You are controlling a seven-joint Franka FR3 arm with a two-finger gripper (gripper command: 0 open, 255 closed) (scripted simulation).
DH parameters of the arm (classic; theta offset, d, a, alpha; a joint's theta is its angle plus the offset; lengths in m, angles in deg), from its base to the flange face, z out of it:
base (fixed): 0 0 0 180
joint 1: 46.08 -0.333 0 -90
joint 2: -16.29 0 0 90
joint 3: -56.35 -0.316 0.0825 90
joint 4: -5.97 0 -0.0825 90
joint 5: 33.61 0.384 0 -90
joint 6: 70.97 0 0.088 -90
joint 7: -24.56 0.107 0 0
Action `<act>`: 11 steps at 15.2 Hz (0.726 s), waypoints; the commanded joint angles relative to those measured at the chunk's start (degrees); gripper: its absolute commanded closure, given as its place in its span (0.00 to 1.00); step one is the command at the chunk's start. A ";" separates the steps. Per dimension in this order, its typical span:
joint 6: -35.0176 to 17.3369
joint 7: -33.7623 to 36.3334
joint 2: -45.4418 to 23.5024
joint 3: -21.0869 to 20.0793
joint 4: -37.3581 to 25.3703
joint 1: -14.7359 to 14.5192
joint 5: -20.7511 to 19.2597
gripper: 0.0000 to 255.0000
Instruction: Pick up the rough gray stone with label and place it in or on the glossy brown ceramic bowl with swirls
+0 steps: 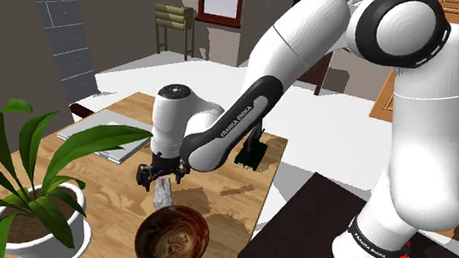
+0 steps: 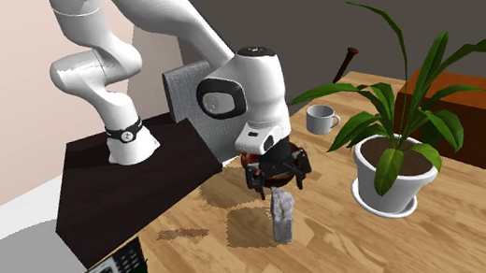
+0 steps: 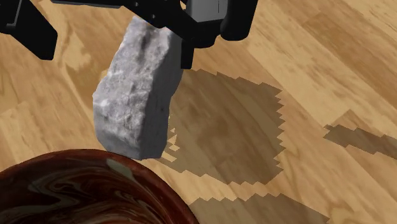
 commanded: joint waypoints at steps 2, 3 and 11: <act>-1.21 1.46 -2.97 1.33 -1.68 -1.25 -1.79 0.00; -1.67 1.76 -3.71 1.68 -1.95 -1.51 -2.21 0.00; -3.27 2.77 -6.37 2.96 -2.98 -2.47 -3.62 0.00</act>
